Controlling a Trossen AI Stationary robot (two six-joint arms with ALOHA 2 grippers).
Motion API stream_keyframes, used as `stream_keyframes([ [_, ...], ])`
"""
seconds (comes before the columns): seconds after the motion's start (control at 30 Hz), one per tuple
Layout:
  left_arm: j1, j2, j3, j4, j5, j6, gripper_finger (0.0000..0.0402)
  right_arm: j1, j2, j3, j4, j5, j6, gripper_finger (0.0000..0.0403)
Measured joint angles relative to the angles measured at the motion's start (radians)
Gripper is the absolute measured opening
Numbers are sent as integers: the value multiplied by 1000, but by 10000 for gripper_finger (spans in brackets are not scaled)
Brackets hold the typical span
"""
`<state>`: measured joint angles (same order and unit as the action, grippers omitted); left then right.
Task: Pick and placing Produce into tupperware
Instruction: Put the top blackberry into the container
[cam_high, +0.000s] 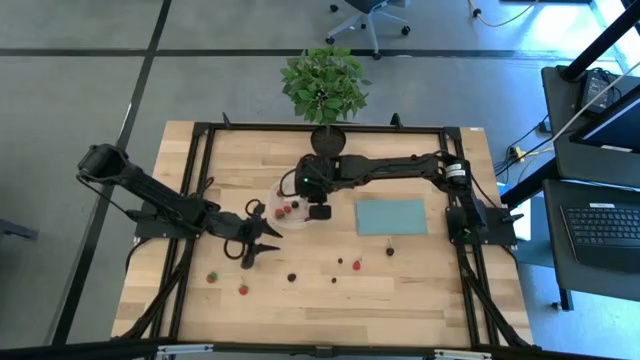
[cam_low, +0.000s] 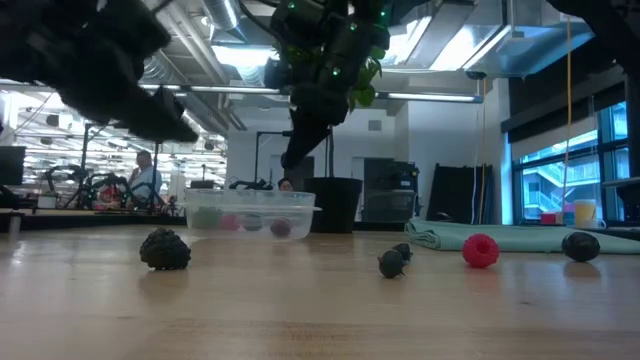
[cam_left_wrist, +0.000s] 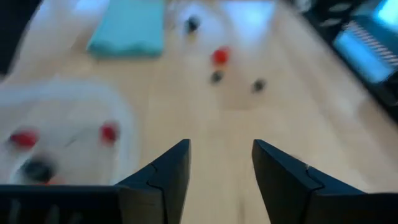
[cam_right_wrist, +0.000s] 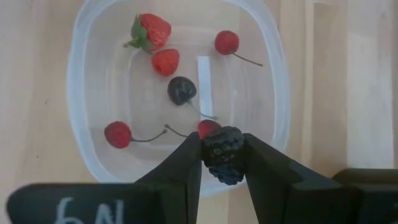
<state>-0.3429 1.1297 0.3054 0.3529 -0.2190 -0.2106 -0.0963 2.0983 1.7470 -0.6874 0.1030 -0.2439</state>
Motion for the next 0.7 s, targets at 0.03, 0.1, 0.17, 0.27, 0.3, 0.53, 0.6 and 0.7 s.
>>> stream_keyframes([
  [0.03,11,-15,0,-40,-13,-23,165,0,0,0,0,0,0,106],
  [0.1,32,-51,0,-117,-62,-46,165,1,0,0,1,0,1,106],
  [0.17,44,-90,0,-154,-81,-42,165,1,0,0,4,-1,2,106],
  [0.27,54,-151,0,-185,1,17,165,3,0,0,4,-1,13,106],
  [0.3,56,-175,0,-183,28,45,165,3,0,0,4,-3,22,106],
  [0.53,57,-348,0,-300,23,126,165,7,0,0,9,-29,30,106],
  [0.6,57,-395,-1,-349,1,126,165,10,0,0,9,-31,34,106],
  [0.7,57,-475,-1,-403,-7,132,165,18,0,0,11,-53,53,106],
])
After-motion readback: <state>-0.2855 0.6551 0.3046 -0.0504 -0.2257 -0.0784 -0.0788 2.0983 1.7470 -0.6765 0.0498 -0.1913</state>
